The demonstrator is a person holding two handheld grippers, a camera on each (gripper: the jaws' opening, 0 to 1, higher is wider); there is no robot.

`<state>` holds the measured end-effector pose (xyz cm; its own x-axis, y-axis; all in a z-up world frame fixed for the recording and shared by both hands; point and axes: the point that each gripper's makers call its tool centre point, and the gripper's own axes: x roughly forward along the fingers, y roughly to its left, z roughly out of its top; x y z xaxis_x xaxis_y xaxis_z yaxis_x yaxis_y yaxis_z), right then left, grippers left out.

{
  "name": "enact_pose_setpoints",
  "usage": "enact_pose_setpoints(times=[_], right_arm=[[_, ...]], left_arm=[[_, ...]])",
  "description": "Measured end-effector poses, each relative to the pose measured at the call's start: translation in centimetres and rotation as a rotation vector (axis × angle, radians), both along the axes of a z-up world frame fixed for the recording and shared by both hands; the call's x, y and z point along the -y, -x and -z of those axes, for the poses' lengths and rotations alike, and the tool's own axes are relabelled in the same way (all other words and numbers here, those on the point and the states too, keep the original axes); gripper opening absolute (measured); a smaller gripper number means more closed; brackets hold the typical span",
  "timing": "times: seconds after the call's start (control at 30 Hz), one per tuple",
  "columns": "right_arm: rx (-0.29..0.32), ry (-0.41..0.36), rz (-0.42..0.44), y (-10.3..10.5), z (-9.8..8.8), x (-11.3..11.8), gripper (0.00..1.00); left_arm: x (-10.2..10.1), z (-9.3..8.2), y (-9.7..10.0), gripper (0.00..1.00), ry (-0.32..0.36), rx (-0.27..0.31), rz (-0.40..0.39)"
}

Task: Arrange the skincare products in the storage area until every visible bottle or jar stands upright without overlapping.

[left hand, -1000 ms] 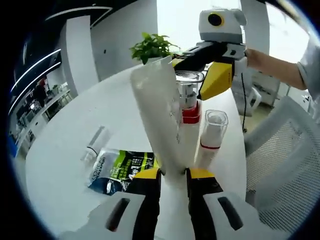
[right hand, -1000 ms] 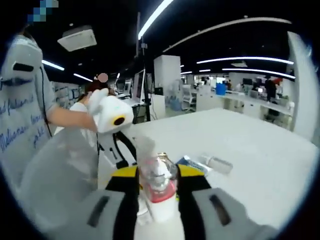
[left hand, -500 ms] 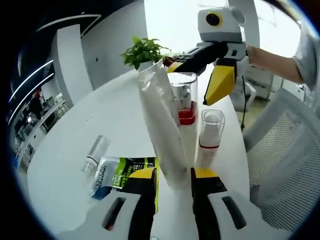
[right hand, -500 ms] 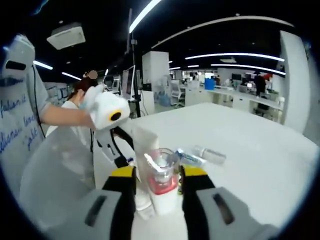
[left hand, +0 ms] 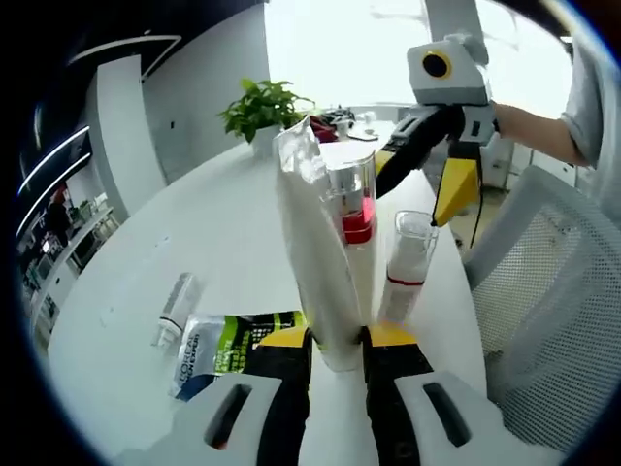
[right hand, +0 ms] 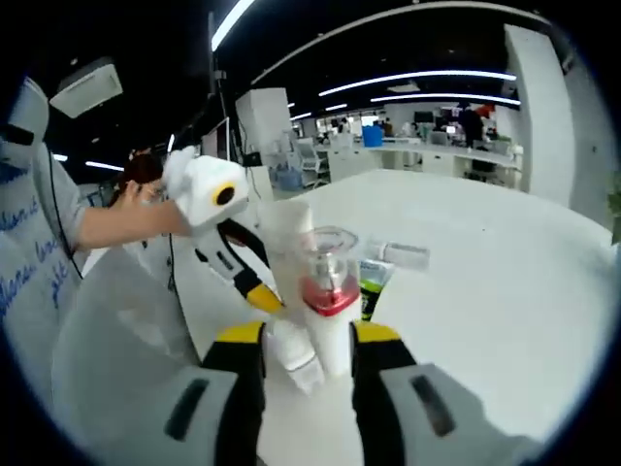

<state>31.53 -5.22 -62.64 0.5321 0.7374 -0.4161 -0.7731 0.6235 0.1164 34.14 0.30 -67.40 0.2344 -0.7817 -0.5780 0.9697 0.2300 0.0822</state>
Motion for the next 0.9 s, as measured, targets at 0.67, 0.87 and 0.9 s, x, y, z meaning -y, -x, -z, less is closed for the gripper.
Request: enact_pose_setpoints(times=[0.67, 0.87, 0.9], right_arm=[[-0.113, 0.223, -0.031, 1.6, 4.2, 1.1, 0.34], [-0.162, 0.268, -0.063, 2.8, 6.1, 0.5, 0.21], [-0.170, 0.258, -0.064, 2.9, 6.1, 0.4, 0.18]], left_arm=[[-2.4, 0.6, -0.4, 0.27, -0.064, 0.025, 0.007], [-4.8, 2.0, 1.3, 0.24, -0.136, -0.059, -0.072], [-4.9, 2.2, 1.8, 0.23, -0.146, -0.072, -0.066]])
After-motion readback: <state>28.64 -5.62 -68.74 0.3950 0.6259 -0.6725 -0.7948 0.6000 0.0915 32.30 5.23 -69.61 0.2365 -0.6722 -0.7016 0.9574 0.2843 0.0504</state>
